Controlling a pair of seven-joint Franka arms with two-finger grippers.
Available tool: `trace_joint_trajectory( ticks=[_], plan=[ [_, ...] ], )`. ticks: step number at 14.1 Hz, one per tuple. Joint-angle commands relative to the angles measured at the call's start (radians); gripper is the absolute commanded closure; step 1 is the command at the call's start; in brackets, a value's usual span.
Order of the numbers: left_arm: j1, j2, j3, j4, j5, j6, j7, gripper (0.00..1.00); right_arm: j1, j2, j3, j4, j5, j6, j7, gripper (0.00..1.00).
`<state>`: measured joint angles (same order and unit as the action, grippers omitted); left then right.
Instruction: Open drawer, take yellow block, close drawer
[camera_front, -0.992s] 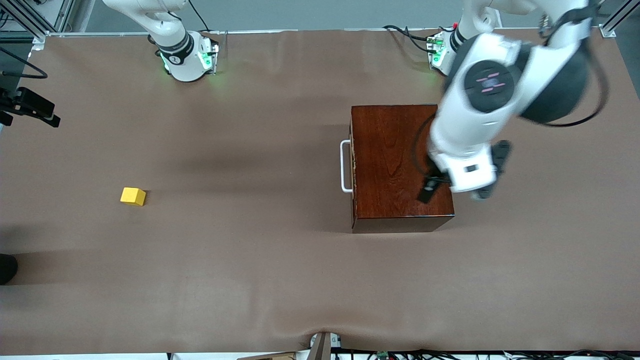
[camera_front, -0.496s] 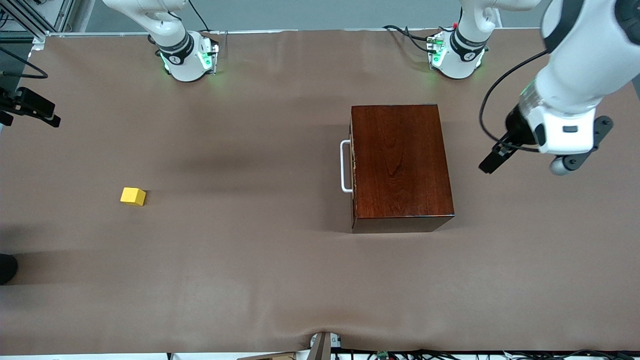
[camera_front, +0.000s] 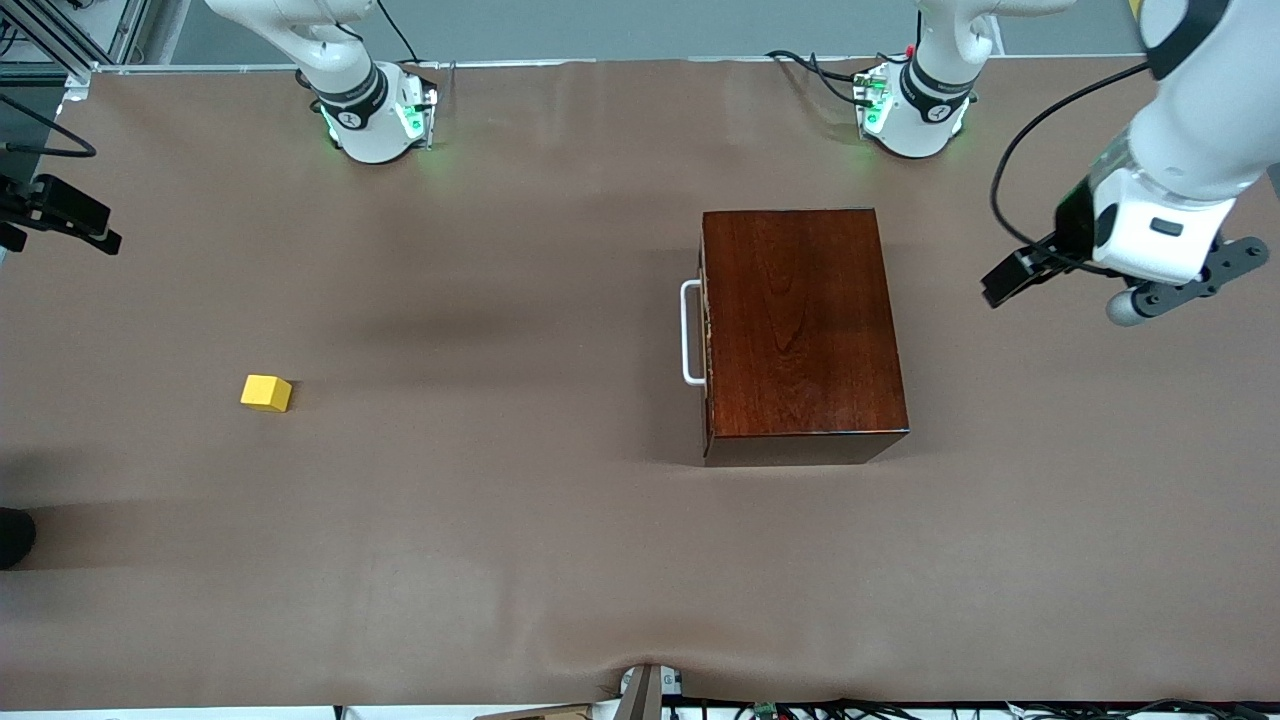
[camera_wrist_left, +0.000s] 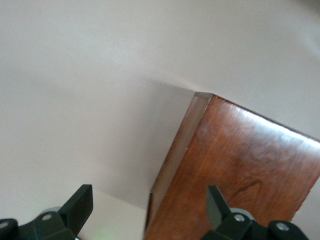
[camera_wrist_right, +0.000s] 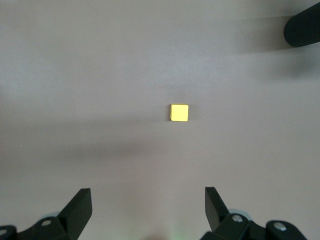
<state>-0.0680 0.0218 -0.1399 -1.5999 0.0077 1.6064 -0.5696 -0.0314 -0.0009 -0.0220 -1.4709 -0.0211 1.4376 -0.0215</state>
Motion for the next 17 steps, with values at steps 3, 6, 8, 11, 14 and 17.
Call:
trace_joint_trajectory(
  ticks=[3,6,8,11,14,17],
  plan=[
    [0.040,-0.057,-0.003,-0.020,-0.018,-0.072,0.256,0.00,-0.004,-0.027,0.005,-0.023,0.004,-0.002,0.012,0.00],
    [0.037,-0.083,0.045,-0.008,-0.018,-0.095,0.423,0.00,-0.005,-0.027,0.005,-0.023,0.004,-0.006,0.012,0.00],
    [0.037,-0.083,0.068,0.014,-0.017,-0.131,0.485,0.00,-0.004,-0.027,0.005,-0.023,0.004,-0.008,0.012,0.00],
    [0.045,-0.083,0.066,0.043,-0.006,-0.137,0.484,0.00,-0.005,-0.027,0.005,-0.023,0.004,-0.008,0.012,0.00],
    [0.045,-0.074,0.062,0.061,-0.003,-0.152,0.474,0.00,-0.005,-0.027,0.005,-0.023,0.004,-0.008,0.012,0.00],
    [0.045,-0.062,0.068,0.064,-0.002,-0.154,0.471,0.00,-0.005,-0.027,0.005,-0.023,0.004,-0.006,0.012,0.00]
  ],
)
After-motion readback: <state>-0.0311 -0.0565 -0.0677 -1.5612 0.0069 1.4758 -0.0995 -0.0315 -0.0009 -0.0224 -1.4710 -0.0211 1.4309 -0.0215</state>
